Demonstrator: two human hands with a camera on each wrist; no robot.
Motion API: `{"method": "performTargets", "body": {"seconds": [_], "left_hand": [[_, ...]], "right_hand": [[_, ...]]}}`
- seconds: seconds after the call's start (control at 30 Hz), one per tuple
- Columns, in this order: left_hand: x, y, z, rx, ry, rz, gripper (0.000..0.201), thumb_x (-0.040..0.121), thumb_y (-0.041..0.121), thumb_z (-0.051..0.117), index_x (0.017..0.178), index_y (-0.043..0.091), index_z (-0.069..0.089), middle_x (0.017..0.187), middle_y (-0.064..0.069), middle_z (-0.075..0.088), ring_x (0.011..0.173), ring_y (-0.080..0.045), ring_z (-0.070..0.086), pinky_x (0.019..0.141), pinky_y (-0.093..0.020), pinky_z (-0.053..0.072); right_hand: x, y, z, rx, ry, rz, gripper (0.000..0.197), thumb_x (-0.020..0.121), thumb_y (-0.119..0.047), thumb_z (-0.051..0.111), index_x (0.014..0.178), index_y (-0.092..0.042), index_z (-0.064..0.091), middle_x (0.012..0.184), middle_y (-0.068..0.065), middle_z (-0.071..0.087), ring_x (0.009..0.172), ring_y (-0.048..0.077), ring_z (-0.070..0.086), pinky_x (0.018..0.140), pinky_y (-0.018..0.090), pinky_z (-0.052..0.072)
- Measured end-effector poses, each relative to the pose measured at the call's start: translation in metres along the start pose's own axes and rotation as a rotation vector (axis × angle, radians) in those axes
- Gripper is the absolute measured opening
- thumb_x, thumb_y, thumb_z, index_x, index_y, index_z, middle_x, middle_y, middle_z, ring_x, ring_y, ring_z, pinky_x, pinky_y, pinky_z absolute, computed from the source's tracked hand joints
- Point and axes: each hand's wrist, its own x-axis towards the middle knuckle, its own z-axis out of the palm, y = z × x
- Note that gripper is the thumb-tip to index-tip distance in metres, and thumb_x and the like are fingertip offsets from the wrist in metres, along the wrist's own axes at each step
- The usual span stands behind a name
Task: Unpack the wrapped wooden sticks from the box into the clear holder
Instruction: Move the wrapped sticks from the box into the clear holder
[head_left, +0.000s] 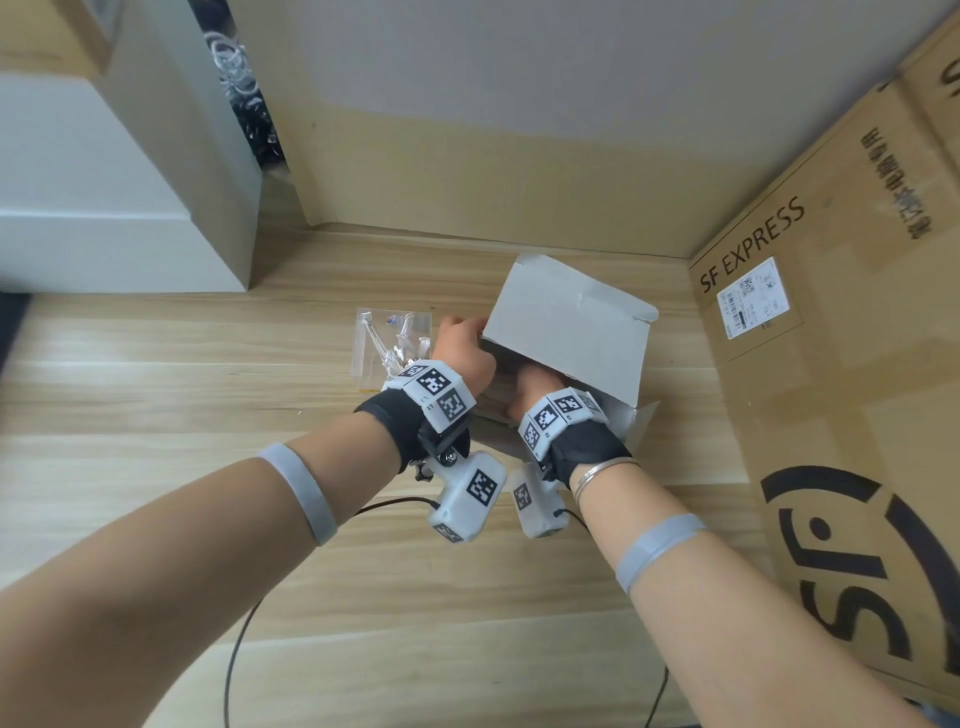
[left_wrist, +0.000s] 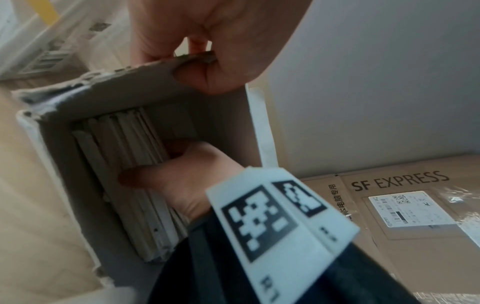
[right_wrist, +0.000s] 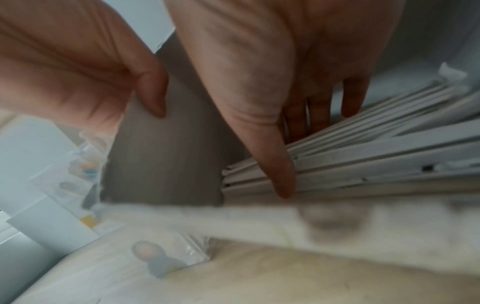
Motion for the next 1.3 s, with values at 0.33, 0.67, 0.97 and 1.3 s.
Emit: {"method": "performTargets", "body": {"seconds": [0.33,0.67,0.97,1.3], "left_hand": [[-0.001,0.000,-0.003,0.027,-0.034,-0.006,0.064,0.081,-0.010,0.036,0.140,0.014,0.040,0.137,-0.015,0.035,0.125,-0.033,0.043,0.104,-0.031,0.038],[0.000,-0.001,-0.003,0.067,-0.066,0.019,0.067,0.083,-0.005,0.039,0.144,0.021,0.029,0.138,-0.013,0.049,0.121,-0.031,0.052,0.092,-0.034,0.046],[0.008,-0.001,-0.005,0.197,-0.113,-0.007,0.069,0.088,-0.004,0.039,0.148,0.023,0.019,0.140,-0.012,0.049,0.118,-0.030,0.055,0.085,-0.031,0.047],[0.006,0.000,-0.030,0.140,0.081,0.138,0.057,0.084,-0.009,0.039,0.132,0.021,0.050,0.137,-0.008,0.053,0.121,-0.024,0.054,0.081,-0.025,0.045]], "right_hand": [[-0.002,0.001,0.001,0.131,0.049,-0.005,0.035,0.093,-0.014,0.051,0.126,-0.004,0.054,0.129,0.017,0.056,0.119,0.032,0.054,0.097,0.033,0.043],[-0.005,0.010,-0.001,0.337,0.163,-0.037,0.034,0.089,-0.005,0.050,0.122,-0.007,0.056,0.122,0.019,0.061,0.113,0.036,0.057,0.093,0.037,0.045],[-0.015,0.017,-0.009,0.703,0.216,-0.075,0.034,0.087,-0.029,0.063,0.113,-0.008,0.061,0.106,0.010,0.066,0.105,0.029,0.060,0.079,0.025,0.039],[-0.016,-0.001,-0.031,1.021,0.454,-0.107,0.022,0.089,-0.028,0.060,0.071,-0.021,0.051,0.072,0.001,0.058,0.078,0.020,0.054,0.072,0.022,0.036]]}}
